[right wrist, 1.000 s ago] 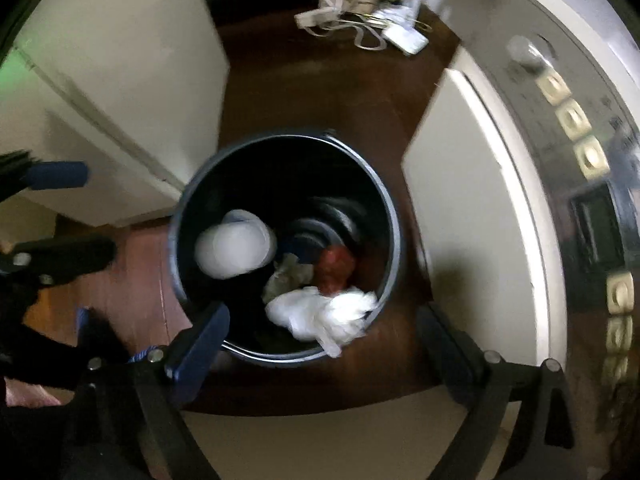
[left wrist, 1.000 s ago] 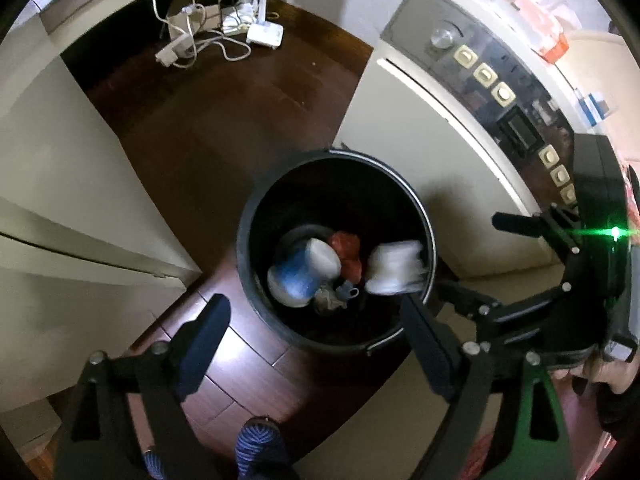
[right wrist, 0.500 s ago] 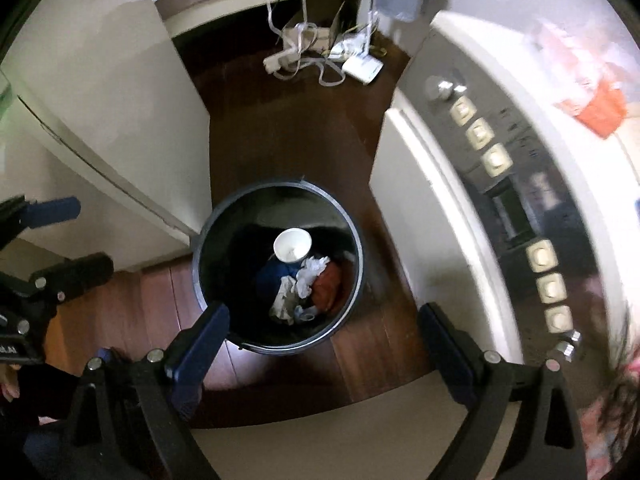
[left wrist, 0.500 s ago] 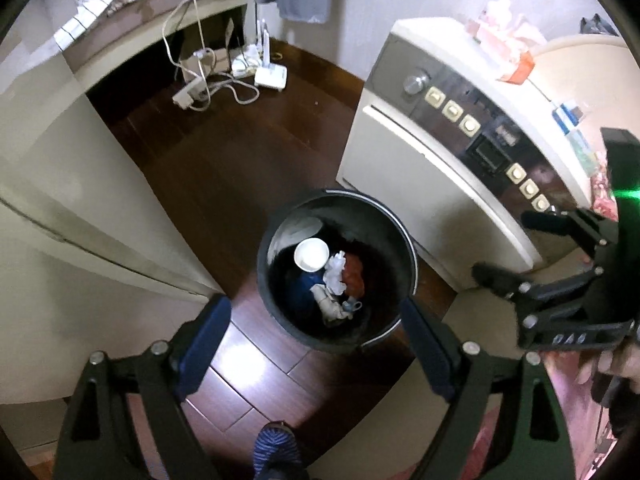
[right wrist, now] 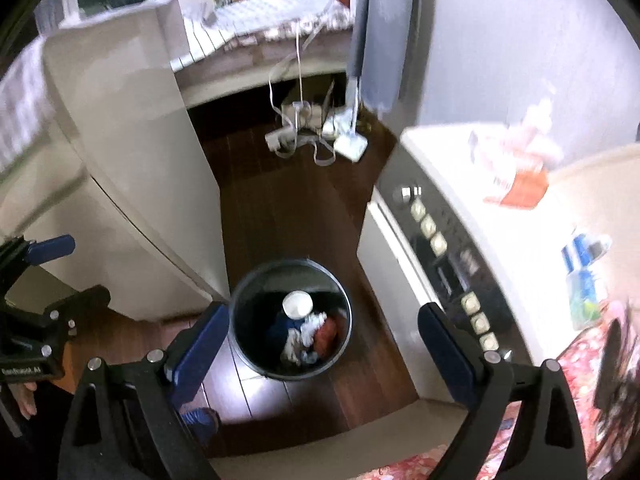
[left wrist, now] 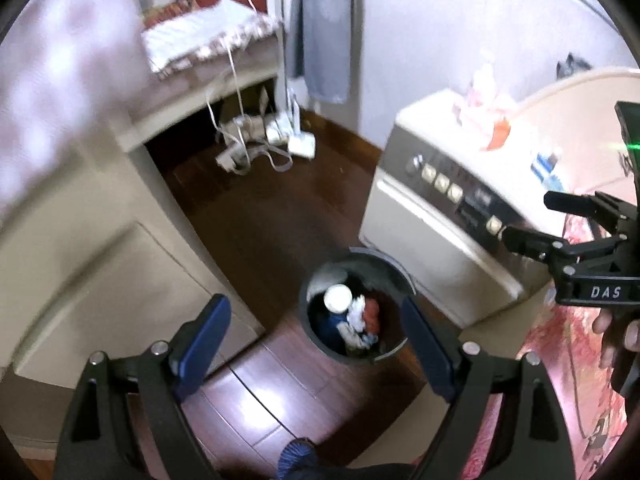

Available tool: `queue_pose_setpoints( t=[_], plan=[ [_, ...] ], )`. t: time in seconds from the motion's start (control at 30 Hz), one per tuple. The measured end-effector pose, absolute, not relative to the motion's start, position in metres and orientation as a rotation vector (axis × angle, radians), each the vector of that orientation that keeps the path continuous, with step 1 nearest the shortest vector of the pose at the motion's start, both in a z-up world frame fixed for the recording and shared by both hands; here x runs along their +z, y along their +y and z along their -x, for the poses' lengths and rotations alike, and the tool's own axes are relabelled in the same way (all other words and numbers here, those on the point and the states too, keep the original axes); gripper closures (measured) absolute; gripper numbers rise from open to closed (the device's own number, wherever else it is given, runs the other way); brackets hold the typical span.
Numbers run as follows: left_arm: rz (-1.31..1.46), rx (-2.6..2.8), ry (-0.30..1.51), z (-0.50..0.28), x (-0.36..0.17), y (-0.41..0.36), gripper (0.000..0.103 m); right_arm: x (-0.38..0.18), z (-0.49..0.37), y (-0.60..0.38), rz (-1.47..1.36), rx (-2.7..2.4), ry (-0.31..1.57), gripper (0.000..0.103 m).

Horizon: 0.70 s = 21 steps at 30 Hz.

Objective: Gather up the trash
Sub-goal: 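Move both tools back toward the blue bowl and milk carton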

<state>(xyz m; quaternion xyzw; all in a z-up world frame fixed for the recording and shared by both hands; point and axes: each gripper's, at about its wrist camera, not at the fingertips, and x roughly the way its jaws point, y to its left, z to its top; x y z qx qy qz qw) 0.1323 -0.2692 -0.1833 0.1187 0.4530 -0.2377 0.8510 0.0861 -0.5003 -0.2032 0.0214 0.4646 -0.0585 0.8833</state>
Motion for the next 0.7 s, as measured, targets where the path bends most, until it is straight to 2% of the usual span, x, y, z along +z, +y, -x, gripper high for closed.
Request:
queue_pose_setpoints(
  t=[0.23,0.7],
  plan=[
    [-0.209,-0.474,0.840,-0.122,-0.131,-0.241,0.015,-0.137,-0.080,-0.461,0.016,-0.100,0.862,0.006],
    [-0.091,-0.324,0.665,-0.121,-0.053,-0.152,0.015,-0.053,-0.096,-0.361,0.097,0.016,0.720,0.006]
  ],
)
